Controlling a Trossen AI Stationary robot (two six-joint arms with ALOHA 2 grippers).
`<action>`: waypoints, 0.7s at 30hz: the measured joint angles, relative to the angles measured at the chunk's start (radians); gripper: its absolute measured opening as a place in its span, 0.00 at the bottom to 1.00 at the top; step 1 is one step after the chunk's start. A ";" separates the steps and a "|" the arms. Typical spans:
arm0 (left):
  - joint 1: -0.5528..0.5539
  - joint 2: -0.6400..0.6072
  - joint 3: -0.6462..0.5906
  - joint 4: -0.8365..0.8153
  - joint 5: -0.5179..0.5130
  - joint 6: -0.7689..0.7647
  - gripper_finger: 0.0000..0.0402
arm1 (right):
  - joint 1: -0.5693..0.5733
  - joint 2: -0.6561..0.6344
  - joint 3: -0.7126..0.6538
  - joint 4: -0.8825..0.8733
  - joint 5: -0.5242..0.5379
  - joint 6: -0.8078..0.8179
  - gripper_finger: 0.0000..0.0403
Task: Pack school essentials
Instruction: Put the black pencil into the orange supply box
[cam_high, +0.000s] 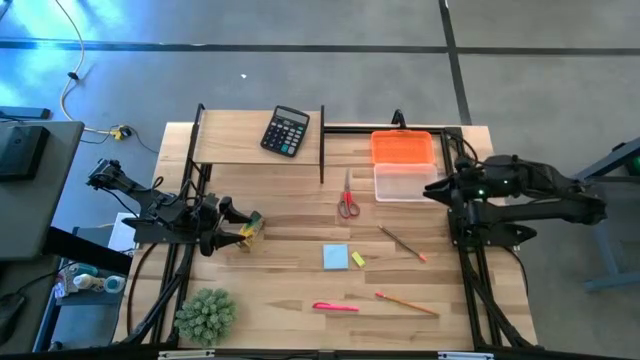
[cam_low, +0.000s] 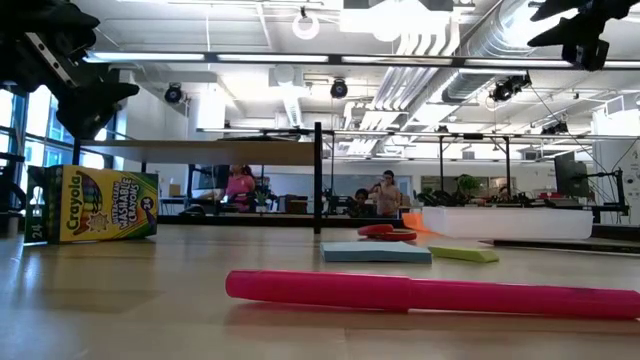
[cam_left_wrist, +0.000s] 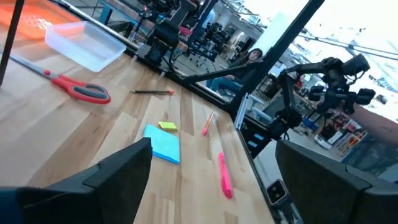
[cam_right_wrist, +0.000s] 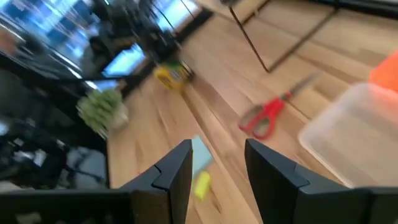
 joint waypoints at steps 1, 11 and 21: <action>0.000 0.000 0.000 0.000 0.000 -0.003 0.82 | 0.000 0.023 0.021 -0.032 -0.001 -0.002 0.34; 0.000 0.000 0.000 0.000 0.000 -0.060 0.82 | 0.001 0.194 0.127 -0.223 -0.100 0.014 0.34; 0.000 0.000 0.000 0.000 0.000 -0.077 0.82 | 0.057 0.278 0.097 -0.279 -0.139 0.130 0.34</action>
